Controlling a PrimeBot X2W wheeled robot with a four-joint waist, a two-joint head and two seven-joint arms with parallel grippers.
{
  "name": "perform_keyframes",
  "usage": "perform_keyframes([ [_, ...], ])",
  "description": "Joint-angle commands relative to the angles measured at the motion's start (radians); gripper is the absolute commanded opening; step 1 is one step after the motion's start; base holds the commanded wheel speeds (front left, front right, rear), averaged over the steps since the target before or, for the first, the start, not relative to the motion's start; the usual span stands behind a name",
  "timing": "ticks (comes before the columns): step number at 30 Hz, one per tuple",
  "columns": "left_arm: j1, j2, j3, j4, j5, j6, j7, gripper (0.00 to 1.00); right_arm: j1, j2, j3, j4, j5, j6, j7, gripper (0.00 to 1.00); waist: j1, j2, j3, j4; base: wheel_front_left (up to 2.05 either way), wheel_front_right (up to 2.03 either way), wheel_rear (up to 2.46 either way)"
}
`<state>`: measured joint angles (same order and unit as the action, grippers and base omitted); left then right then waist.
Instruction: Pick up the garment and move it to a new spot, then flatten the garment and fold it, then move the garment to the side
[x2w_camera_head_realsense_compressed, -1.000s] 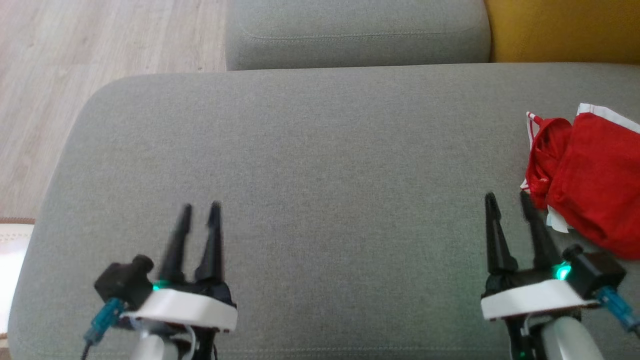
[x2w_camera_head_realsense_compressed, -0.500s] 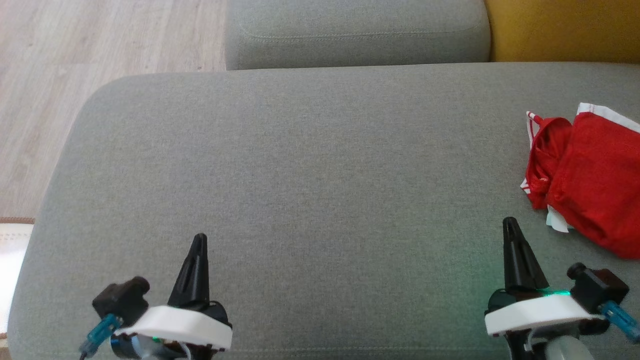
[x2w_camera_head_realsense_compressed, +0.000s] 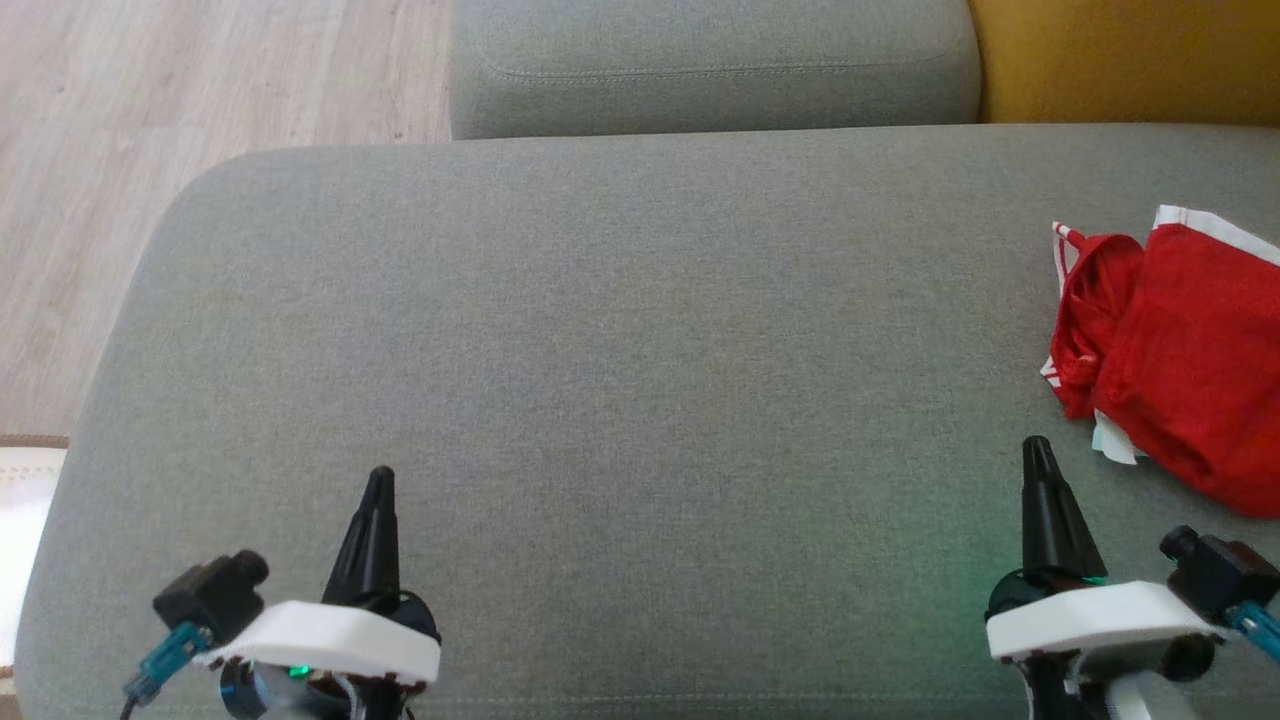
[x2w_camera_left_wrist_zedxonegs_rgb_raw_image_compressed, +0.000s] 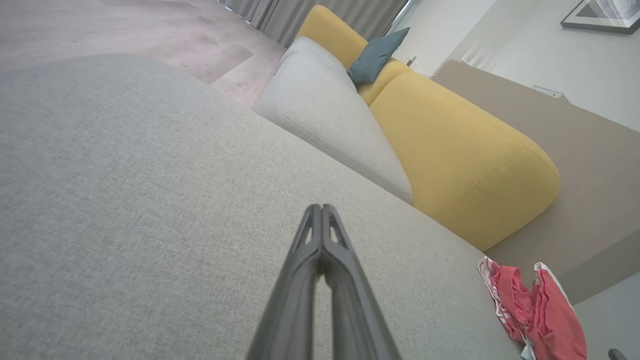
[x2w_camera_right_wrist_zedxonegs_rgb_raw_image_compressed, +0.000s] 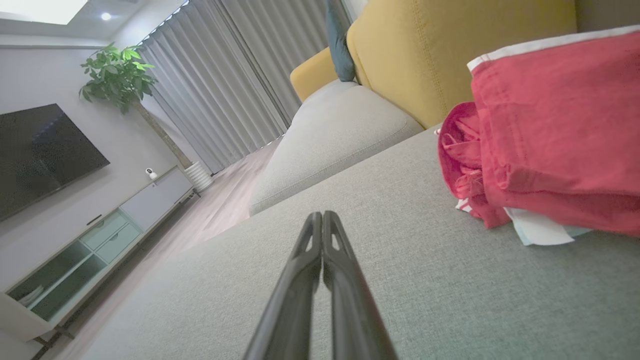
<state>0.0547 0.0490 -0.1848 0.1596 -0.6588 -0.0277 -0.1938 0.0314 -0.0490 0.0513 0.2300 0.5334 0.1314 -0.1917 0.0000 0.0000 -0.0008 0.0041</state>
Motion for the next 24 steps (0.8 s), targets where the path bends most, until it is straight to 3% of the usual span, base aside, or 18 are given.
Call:
perform_keyframes([
  [1, -0.053, 0.012, 0.016, -0.029, -0.022, -0.008, 0.002, 0.0, -0.052, -0.015, -0.004, -0.028, 0.026, 0.0, 0.005, 0.0, 0.0, 0.0, 0.0, 0.0, 0.0, 0.0, 0.0],
  [24, -0.077, 0.021, 0.068, -0.004, -0.254, -0.03, 0.062, 0.0, -0.072, -0.022, -0.028, -0.019, 0.286, 0.0, 0.065, 0.0, 0.0, 0.0, 0.001, -0.001, 0.0, 0.0, 0.0],
])
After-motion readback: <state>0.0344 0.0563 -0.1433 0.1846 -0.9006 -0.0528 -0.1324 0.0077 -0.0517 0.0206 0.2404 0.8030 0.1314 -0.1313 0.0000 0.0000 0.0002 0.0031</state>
